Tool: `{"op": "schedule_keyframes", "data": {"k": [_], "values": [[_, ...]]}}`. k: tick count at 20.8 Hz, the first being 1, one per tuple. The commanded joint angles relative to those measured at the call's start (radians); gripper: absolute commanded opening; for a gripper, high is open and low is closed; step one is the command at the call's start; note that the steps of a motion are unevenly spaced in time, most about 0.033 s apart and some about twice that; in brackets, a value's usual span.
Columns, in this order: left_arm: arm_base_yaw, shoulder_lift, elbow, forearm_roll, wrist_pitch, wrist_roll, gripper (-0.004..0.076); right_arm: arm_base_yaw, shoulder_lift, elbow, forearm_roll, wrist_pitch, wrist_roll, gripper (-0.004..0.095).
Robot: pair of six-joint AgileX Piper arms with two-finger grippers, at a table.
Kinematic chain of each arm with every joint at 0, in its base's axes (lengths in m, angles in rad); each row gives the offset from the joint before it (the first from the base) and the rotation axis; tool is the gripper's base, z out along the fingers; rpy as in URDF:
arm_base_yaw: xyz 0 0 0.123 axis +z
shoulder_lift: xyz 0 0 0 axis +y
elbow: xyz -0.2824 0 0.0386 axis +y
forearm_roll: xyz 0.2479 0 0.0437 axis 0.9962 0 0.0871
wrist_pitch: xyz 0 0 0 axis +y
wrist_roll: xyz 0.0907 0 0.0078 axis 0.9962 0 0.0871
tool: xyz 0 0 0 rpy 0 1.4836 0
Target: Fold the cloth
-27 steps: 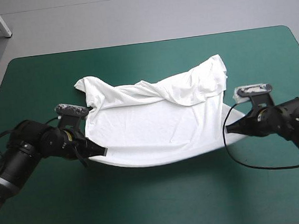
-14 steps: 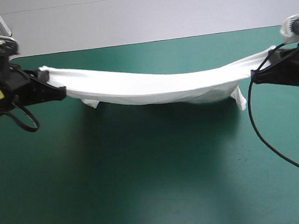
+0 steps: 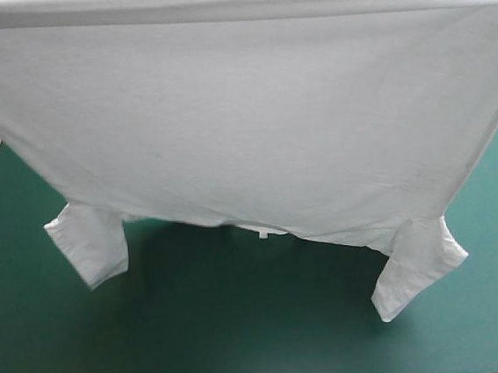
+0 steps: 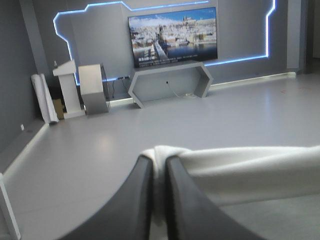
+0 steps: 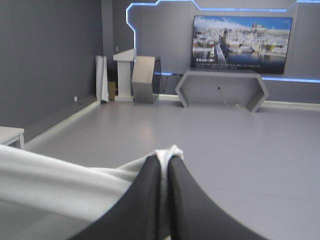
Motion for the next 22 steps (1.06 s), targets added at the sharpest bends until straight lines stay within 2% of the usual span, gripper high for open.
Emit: {"op": "schedule_keyframes", "data": {"k": [1, 4, 8, 15, 17, 18, 20, 22], "values": [[-0.001, -0.008, -0.05, 0.067, -0.116, 0.05, -0.001, -0.001, -0.004, -0.079, -0.064, -0.111, -0.042, -0.0018], [-0.001, -0.008, -0.081, 0.067, -0.148, 0.081, -0.001, -0.001, -0.004, -0.137, -0.07, -0.175, -0.043, -0.0018], [-0.001, -0.006, -0.091, 0.063, -0.209, 0.081, -0.001, -0.001, 0.012, -0.158, -0.02, -0.213, -0.046, -0.0018], [0.001, 0.242, -0.086, 0.042, -0.263, 0.024, -0.001, -0.001, 0.298, -0.158, 0.096, -0.348, -0.047, -0.0018], [0.001, 0.314, -0.094, 0.045, -0.282, 0.023, -0.001, -0.001, 0.364, -0.158, 0.115, -0.441, -0.047, -0.0018], [0.001, 0.371, -0.127, 0.045, -0.305, 0.023, -0.001, -0.001, 0.407, -0.158, 0.115, -0.545, -0.047, -0.0018], [0.003, 0.439, -0.218, 0.072, -0.337, 0.023, -0.001, -0.001, 0.435, -0.169, 0.119, -0.673, -0.047, -0.0018], [0.014, 0.472, -0.29, 0.079, -0.339, 0.023, -0.001, -0.001, 0.435, -0.182, 0.117, -0.703, -0.047, -0.0018]]}}
